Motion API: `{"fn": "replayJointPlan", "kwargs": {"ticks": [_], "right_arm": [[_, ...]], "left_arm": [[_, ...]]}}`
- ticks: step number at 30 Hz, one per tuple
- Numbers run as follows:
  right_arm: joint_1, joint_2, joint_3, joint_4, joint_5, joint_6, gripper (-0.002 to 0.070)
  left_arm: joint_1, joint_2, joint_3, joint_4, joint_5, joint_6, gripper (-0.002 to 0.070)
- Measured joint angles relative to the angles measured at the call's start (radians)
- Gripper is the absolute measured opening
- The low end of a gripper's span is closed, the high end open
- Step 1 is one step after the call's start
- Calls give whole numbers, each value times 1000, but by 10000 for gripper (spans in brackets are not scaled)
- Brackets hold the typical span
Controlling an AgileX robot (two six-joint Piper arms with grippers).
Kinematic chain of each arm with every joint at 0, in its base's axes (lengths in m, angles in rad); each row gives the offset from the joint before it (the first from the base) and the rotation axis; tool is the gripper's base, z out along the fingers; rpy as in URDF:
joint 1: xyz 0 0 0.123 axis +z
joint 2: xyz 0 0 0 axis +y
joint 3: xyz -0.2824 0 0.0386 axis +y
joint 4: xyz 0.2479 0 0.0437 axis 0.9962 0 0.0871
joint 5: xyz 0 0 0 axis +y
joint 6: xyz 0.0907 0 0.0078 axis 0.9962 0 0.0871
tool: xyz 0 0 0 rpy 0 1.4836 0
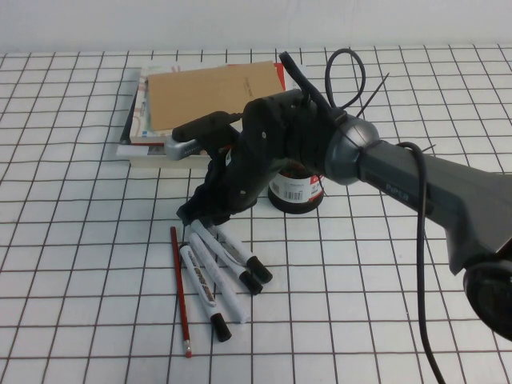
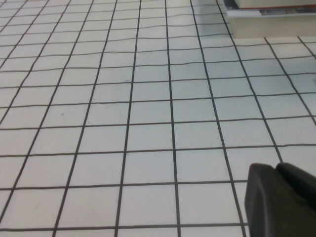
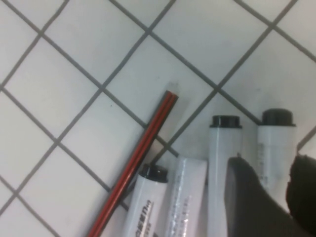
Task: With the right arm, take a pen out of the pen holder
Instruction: 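Take a marker out of the pen holder and lay it on the table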
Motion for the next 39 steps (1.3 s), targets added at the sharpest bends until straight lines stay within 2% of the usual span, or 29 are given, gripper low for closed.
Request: {"fn": "replayJointPlan", "kwargs": {"ticks": [9,12,16,22,35,39], "right_arm": [[28,-118,0,4,35,0,172],[51,-204,0,-2,58,0,131],[88,-336,24,-36,79,0,30],[103,-588,272,-71,57,13,-10],[103,-1134,792,-130,29,79,-14],[103,-1248,892,-138,94,79,-14]], "left_arm": [[0,0,0,0,0,0,-5],[0,0,0,0,0,0,-5],[0,0,0,0,0,0,-4],[0,0,0,0,0,0,-4],[0,0,0,0,0,0,-5],[0,0,0,0,0,0,-5]]}}
